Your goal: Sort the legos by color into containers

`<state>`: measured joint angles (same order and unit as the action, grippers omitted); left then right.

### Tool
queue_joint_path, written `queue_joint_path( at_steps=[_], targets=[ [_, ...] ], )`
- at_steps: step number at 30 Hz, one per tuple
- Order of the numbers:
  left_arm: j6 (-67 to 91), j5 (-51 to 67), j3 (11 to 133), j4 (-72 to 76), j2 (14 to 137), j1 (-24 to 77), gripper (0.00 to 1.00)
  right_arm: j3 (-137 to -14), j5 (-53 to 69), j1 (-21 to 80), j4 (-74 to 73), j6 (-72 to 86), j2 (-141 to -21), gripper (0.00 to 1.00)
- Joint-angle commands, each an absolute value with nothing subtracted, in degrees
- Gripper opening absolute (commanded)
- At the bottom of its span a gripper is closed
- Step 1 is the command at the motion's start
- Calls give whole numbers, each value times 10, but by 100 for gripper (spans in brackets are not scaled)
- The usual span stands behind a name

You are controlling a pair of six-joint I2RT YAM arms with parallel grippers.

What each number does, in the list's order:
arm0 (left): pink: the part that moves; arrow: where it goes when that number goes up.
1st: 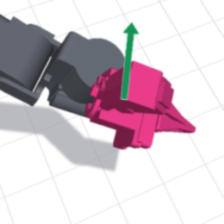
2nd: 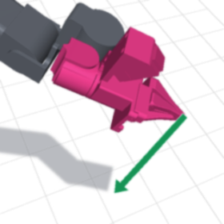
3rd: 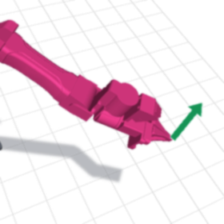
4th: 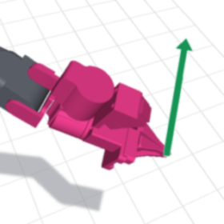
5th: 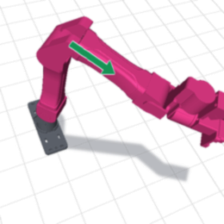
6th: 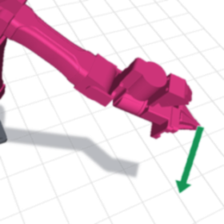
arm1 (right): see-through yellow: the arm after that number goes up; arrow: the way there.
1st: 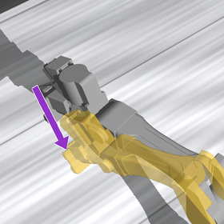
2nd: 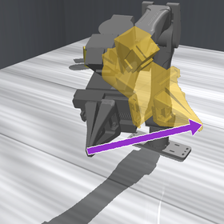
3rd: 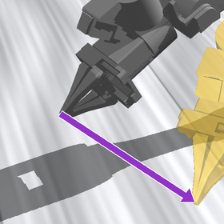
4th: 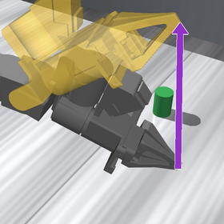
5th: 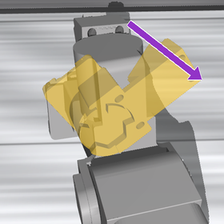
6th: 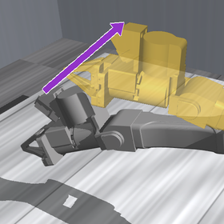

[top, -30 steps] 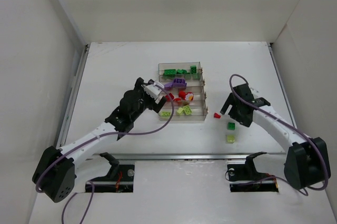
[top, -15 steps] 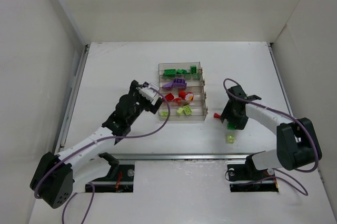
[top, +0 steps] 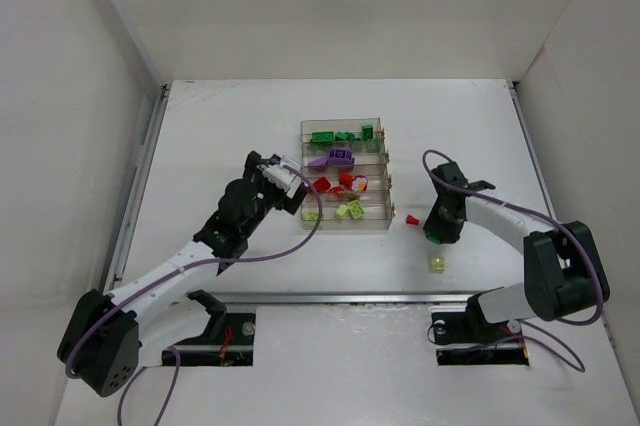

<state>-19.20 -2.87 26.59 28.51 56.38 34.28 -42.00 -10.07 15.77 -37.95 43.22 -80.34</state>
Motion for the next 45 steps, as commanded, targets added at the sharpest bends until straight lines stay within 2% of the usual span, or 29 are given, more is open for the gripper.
queue_joint_path(
  at_steps=[1,3,7,10,14,15,17,18,22,25,31,32,33,35,36,38,45],
  targets=[
    [-191,-33,260,322,552,341,95,-430,-101,157,-359,428,-807,0],
    [-191,-33,260,322,552,341,95,-446,-125,157,-378,428,-791,0],
    [-191,-43,260,322,557,341,95,-561,-170,157,-405,411,-757,0],
    [-191,-66,260,322,557,341,95,-641,-199,203,-356,369,-771,0],
    [-185,-99,265,322,562,329,95,-797,-173,250,-298,281,-902,0],
    [-185,-99,265,322,568,322,95,-877,-167,256,-305,269,-976,0],
    [-185,-113,265,322,568,308,95,-964,-151,262,-328,256,-1048,0],
    [-185,-113,271,316,573,308,95,-1044,-146,267,-338,256,-1082,0],
    [-190,-125,277,310,586,277,95,-1185,-122,273,-359,250,-1227,0],
    [-190,-125,282,310,598,269,95,-1236,-94,273,-376,250,-1269,0],
    [-178,-114,293,310,613,245,95,-1199,-63,279,-345,250,-1282,1],
    [-178,-114,294,310,620,245,95,-1193,-53,279,-345,250,-1282,7],
    [-178,-109,294,310,620,239,95,-1193,-53,279,-340,250,-1288,29],
    [-173,-109,299,310,620,239,95,-1204,-39,279,-346,250,-1293,52],
    [-173,-109,299,310,625,239,95,-1211,-33,279,-346,245,-1293,73],
    [-173,-109,299,310,625,239,95,-1211,-39,279,-346,245,-1285,100],
    [-173,-98,304,310,620,239,95,-1187,-97,279,-382,245,-1194,100]
  ],
)
